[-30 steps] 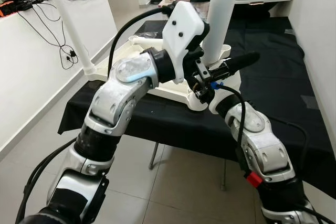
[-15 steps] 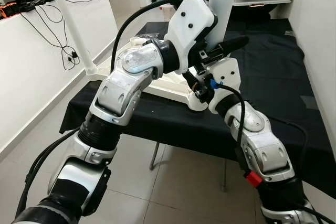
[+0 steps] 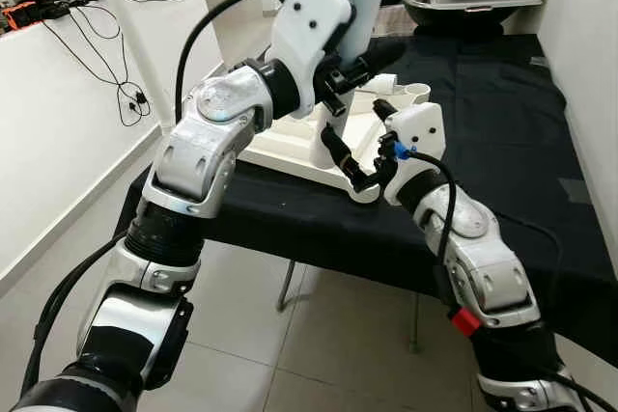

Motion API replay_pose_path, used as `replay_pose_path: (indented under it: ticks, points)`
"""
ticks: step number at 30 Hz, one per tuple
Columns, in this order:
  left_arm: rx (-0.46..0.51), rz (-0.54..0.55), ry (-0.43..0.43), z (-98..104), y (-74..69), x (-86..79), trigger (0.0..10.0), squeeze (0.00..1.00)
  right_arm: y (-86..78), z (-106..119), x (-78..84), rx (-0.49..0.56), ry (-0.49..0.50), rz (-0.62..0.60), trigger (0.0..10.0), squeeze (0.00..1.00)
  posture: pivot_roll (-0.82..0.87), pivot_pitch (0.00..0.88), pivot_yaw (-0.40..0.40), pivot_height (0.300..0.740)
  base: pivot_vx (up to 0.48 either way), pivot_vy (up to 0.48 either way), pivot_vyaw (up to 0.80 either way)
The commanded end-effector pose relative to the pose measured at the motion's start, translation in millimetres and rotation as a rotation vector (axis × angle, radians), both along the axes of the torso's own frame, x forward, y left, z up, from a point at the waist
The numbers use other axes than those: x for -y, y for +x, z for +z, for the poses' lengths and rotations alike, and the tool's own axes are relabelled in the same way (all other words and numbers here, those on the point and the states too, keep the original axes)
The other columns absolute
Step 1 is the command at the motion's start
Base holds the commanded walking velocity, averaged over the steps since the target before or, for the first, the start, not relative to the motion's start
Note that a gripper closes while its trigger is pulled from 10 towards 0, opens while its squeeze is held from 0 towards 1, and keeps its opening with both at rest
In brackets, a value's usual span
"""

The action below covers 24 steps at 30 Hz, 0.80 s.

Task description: Building children table

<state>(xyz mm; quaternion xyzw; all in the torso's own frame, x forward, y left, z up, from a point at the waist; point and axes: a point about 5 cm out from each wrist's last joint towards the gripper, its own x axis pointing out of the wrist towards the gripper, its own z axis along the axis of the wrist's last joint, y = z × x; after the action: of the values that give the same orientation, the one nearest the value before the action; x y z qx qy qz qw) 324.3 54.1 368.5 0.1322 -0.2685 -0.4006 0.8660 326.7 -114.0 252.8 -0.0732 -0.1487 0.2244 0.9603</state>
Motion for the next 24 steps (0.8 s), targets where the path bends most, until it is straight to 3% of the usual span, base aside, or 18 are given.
replay_pose_path:
  ticks: [1,2,3,5,6,12,16,18,20,24]
  points:
    - [-0.006,0.006,-0.036,0.6,-1.1,-5.8,0.0,0.0,0.7,2.9,-7.2,0.01,0.037,0.048,10.0,0.9,-0.01,0.039,0.103,0.74,0.0,0.0,0.0]
    - [-0.004,0.004,-0.04,0.8,-1.4,-5.8,0.0,0.0,-0.7,4.2,-14.0,0.004,0.072,0.115,10.0,0.67,-0.01,0.039,0.103,0.74,0.0,0.0,0.0]
    - [-0.01,-0.014,-0.057,0.9,-2.1,-5.0,0.0,0.0,-3.5,5.6,-20.7,0.014,0.075,0.187,10.0,0.1,0.0,0.04,0.103,0.74,0.0,0.0,0.0]
    - [-0.013,-0.025,-0.067,1.1,-2.4,-4.4,0.0,0.0,-5.6,6.3,-24.6,0.022,0.073,0.234,10.0,0.1,0.0,0.04,0.103,0.74,0.0,0.0,0.0]
    - [-0.031,-0.051,-0.085,0.6,-3.3,-3.5,0.0,0.0,-7.3,6.7,-28.5,0.039,0.059,0.276,10.0,0.0,0.0,0.043,0.104,0.74,0.0,0.0,0.0]
    - [-0.213,-0.272,-0.139,-17.2,-9.6,-4.2,0.0,0.0,-4.2,11.6,-41.9,0.099,-0.018,0.338,10.0,0.0,0.02,0.048,0.1,0.74,0.0,0.0,0.0]
    - [-0.3,-0.36,-0.153,-25.0,-12.7,-5.9,0.0,0.0,-1.4,13.5,-45.5,0.111,-0.038,0.344,10.0,0.0,0.02,0.049,0.1,0.74,0.0,0.0,0.0]
    - [-0.324,-0.412,-0.13,-30.2,-16.3,-6.2,0.0,0.0,-0.5,13.6,-47.0,0.111,-0.056,0.352,10.0,0.0,0.02,0.049,0.1,0.74,0.0,0.0,0.0]
    - [-0.335,-0.501,-0.047,-39.2,-25.0,-6.3,0.0,0.0,-0.7,10.0,-50.5,0.093,-0.11,0.401,10.0,0.0,0.03,0.055,0.099,0.74,0.0,0.0,0.0]
    - [-0.33,-0.559,0.01,-41.1,-32.2,-4.7,0.0,0.0,-4.1,-1.5,-53.2,0.048,-0.213,0.471,10.0,0.0,0.03,0.055,0.099,0.74,0.0,0.0,0.0]
